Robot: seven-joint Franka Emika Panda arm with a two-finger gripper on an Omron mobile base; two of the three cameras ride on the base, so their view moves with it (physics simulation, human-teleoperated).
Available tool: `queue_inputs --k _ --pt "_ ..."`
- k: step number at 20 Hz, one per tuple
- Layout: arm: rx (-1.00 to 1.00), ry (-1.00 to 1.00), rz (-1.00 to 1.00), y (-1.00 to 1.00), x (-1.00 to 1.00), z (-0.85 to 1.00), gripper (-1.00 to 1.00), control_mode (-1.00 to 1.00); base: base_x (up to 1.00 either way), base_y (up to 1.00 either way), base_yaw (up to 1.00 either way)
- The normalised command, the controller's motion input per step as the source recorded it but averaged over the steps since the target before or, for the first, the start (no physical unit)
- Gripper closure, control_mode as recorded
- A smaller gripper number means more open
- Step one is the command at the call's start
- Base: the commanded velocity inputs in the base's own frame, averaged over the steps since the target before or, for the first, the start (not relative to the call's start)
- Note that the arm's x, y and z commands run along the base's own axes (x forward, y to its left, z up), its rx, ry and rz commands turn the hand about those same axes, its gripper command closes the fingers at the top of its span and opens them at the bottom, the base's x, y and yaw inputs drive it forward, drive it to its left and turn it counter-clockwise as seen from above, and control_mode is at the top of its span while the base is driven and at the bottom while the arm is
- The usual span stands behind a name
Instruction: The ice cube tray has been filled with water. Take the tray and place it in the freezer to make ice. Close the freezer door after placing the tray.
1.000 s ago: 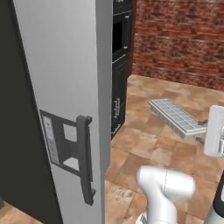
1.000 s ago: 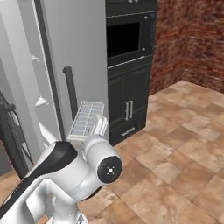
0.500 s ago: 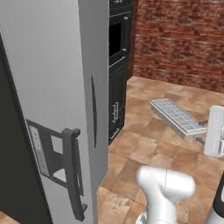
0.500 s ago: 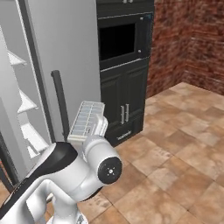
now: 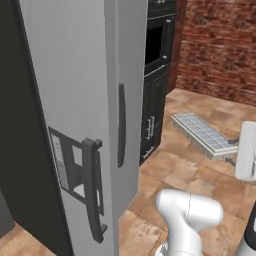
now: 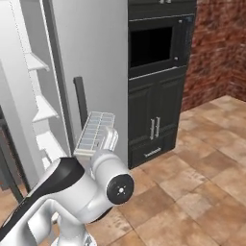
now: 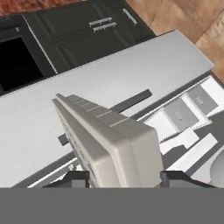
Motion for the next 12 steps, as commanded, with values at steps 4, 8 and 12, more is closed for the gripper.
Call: queue_inputs --k 4,8,12 --pt "0.00 0.00 0.00 0.00 0.00 0.00 1.00 1.00 0.21 -0.33 0.33" --pt "0.00 0.00 0.00 0.00 0.00 0.00 1.00 1.00 0.28 -0.45 0.30" --pt "0.00 0.00 0.00 0.00 0.00 0.00 1.00 1.00 0.27 -0.45 0.30"
